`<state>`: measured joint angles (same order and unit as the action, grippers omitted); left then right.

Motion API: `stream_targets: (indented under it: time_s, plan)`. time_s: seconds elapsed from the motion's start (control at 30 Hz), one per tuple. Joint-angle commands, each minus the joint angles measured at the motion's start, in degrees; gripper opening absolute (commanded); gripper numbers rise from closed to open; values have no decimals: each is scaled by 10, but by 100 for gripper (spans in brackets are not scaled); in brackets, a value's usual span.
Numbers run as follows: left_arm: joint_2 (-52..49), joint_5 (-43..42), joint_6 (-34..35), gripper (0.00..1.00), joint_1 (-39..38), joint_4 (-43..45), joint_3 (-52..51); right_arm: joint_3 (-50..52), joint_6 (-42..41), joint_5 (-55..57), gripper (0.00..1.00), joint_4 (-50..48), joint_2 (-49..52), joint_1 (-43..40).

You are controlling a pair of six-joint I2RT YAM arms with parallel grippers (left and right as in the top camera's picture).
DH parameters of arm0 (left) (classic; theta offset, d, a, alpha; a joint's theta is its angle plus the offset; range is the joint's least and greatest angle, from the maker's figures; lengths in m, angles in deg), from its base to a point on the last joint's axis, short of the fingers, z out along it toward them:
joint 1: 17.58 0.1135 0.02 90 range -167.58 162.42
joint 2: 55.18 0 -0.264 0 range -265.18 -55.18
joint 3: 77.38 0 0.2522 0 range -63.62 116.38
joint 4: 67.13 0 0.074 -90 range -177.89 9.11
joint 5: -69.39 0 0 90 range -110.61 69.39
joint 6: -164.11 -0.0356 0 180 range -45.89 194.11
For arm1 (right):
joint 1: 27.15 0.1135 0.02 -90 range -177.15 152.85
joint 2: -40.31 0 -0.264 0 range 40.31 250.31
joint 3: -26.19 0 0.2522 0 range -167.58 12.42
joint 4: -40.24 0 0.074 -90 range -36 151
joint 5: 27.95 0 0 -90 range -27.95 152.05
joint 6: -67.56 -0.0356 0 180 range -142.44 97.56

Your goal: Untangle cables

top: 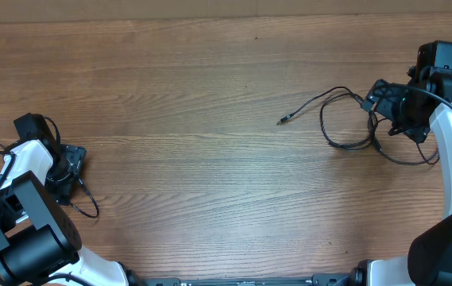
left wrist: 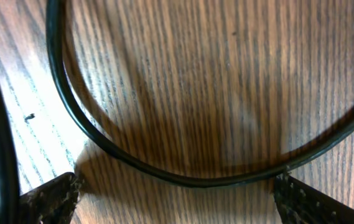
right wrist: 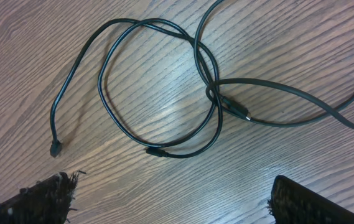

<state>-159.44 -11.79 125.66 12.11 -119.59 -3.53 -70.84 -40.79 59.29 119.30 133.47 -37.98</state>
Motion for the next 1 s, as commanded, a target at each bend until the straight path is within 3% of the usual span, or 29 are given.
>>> stream_targets:
  time_s: [0.0,0.2,0.43,0.57,0.8,0.97]
  plan:
    - [-20,22,29,99,7,19,-1,-12,9,-3,100,-3,-12,3]
    - [-13,-26,-80,99,5,-1,48,-10,9,-3,100,-3,-12,3]
    - [19,-59,-146,100,4,-164,145,-3,9,-3,100,-5,-11,3]
    - [44,-24,-140,100,5,-257,198,9,9,-3,100,-5,-11,3]
    - [51,-7,-178,100,9,-313,234,23,22,-3,100,-4,-11,3]
    - [50,39,-90,99,56,-350,212,23,22,-3,100,-2,-11,3]
